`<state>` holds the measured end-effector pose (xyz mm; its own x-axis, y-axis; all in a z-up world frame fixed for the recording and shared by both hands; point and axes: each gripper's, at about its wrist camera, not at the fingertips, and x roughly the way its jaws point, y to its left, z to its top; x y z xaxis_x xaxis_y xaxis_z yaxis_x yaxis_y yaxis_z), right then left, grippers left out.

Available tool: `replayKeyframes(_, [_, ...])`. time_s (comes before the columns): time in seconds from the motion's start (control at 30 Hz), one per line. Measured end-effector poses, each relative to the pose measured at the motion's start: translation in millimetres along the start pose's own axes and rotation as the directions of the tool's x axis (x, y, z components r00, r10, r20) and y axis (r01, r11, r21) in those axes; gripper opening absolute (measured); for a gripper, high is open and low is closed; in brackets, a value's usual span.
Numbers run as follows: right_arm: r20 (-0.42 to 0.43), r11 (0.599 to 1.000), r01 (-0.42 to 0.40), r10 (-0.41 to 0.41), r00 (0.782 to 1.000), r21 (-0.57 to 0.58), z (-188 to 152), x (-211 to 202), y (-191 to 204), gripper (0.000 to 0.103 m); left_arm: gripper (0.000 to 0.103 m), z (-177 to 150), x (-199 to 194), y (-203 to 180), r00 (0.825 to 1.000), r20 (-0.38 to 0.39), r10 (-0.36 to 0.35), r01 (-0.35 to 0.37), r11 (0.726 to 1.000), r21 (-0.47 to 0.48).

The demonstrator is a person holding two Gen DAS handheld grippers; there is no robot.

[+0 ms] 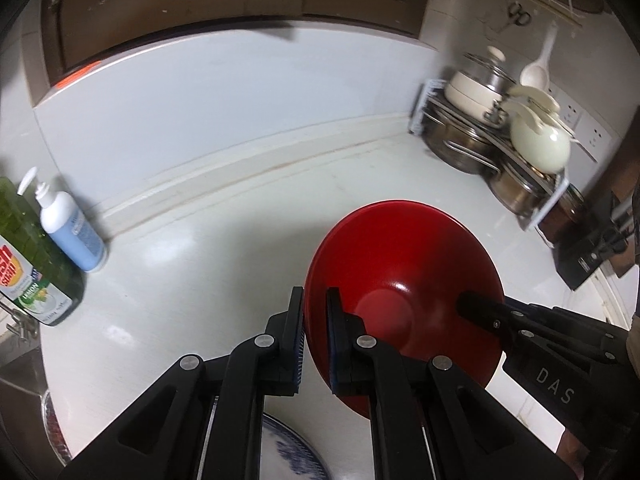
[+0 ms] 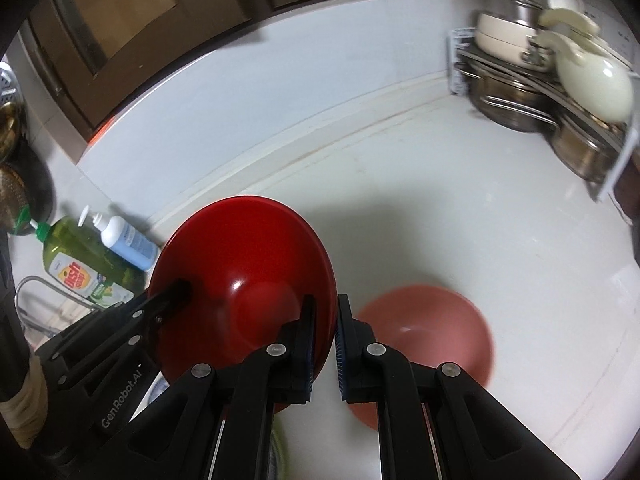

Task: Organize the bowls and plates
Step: 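Carry the red bowl with both tools over the pink bowl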

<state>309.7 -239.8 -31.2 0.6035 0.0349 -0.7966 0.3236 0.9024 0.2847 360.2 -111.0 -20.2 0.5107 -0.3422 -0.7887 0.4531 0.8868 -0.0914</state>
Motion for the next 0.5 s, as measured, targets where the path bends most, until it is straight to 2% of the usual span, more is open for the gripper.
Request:
replayKeyframes(0.23, [-0.001,0.999,0.045,-0.045,0.999,0.011,-12.4,-15.3,-32.2,0.011,0.01,-11.1,8.0,-28.1,0.999,-0.04,-0.029,0.03,0.999,0.016])
replayKeyframes(0.5, [-0.035,0.997,0.064,-0.063,0.997,0.033,-23.6,-13.4,-62.8,0.011,0.01,-23.0,23.5,-54.6,0.996,-0.086,-0.036,0.04,0.998,0.042])
